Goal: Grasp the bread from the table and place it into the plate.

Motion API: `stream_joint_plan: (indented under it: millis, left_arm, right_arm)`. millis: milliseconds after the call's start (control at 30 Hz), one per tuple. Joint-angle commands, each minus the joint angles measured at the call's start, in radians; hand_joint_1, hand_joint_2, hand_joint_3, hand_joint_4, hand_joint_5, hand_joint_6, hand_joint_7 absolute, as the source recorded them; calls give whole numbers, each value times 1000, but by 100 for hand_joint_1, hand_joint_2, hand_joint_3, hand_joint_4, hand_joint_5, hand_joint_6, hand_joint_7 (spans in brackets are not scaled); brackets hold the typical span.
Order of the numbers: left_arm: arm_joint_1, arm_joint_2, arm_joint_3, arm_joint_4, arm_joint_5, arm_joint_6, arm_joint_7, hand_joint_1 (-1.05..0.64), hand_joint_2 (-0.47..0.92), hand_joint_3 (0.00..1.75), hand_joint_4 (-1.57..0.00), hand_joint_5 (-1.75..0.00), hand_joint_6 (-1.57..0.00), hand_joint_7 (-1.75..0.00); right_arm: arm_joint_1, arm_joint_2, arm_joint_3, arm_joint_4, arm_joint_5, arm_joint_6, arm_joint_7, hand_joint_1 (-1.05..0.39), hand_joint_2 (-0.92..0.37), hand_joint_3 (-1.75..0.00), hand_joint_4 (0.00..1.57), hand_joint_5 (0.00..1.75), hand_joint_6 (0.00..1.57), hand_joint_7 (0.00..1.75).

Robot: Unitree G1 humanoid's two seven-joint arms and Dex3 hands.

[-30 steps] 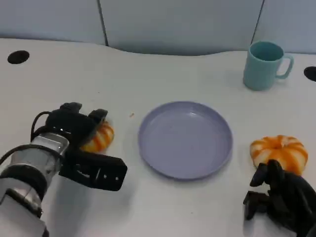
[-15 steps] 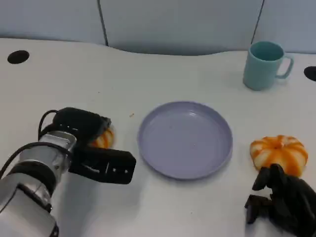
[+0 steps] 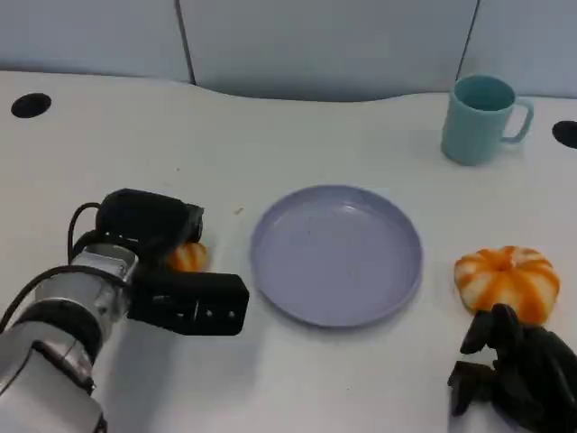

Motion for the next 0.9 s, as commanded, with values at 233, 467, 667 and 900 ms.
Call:
stream_joint_plan:
  millis: [233,467,667,900]
  left_arm:
    - [27,0,124,4,-126,-32,110,-22,92,27,-73,-175,-50,-171]
    - [9,-4,129,-2,-124,-61,161,-26,92,30,-74,-175,-64,-136]
    - [-33,-34,141,-22,-128,-130,223,-16,91,20,-76,-175,-62,-163]
    - [-69,-100,120,-44,-107,-269,367,-10,62,73,-82,-175,-62,-175]
  right_arm:
    - [13,-6,-8,23,-3,15,-12,-47,-92,-42,130,120,120,109]
    - [10,-9,-4,27,-8,3,-5,-46,-92,-46,131,120,120,108]
    - [-1,-7,-10,57,-2,-15,12,-47,-92,-43,131,118,122,104]
    - [0,1,-9,60,-3,-18,10,-46,-92,-42,131,117,122,102]
